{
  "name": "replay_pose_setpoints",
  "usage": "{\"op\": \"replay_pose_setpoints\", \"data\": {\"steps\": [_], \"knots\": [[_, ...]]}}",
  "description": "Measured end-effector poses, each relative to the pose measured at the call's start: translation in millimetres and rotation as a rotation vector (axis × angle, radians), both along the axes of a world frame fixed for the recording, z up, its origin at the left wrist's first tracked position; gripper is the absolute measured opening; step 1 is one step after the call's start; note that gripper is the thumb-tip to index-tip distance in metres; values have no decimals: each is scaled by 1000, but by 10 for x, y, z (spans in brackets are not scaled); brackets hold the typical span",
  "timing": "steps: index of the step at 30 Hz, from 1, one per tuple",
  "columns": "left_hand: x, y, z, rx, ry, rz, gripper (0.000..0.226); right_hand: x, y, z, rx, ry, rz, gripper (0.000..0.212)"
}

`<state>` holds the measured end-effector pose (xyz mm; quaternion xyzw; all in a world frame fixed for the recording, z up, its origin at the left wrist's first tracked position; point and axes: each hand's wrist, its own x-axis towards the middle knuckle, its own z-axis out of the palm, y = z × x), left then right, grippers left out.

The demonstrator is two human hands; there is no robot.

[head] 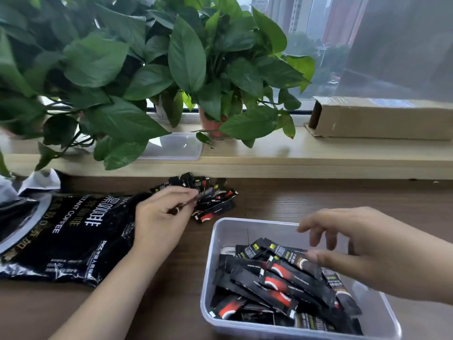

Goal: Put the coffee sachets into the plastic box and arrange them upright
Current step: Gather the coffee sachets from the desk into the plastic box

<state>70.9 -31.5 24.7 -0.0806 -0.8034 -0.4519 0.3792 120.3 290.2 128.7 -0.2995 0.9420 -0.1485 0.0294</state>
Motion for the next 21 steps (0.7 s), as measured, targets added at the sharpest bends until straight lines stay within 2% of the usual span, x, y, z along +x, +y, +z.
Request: {"op": "replay_pose_setpoints", "data": {"steps": [2,4,8,10,12,14,17,19,21], "knots": [[218,110,312,214,-40,-66,33,47,77,45,-68,8,-27,41],[457,261,592,283,-83,-152,33,82,135,80,-131,4,-65,34],[734,602,778,-55,-387,-340,22,101,216,92,-254,-7,-135,25],[733,679,686,-258,-464,-373,30,82,199,76,-277,-25,-132,25],[696,650,591,-362,-434,-335,37,55,159,49,-269,-45,-125,22],[659,532,537,-302,-387,-275,29,5,116,23,-222,-49,-109,21],[515,276,352,-201,-310,-54,16,-150,6,5,-94,-46,-52,20],[340,109,182,-223,-379,69,18,-330,-103,-5,-33,-19,15,22],[159,10,32,-291,-528,119,40,-553,-255,-31,40,11,63,27]]}}
